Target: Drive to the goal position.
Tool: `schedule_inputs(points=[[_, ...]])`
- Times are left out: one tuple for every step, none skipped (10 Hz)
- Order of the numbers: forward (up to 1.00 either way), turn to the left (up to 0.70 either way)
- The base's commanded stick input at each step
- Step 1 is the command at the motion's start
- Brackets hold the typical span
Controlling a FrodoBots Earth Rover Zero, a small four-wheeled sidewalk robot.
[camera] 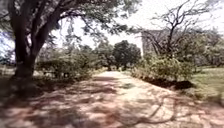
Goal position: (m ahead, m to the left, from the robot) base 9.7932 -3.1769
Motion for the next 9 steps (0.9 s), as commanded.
schedule_inputs(points=[[0.70,0.00],[0.70,0.00],[0.70,0.00],[0.70,0.00],[0.70,0.00],[0.70,0.00],[0.70,0.00],[0.70,0.00],[0.70,0.00]])
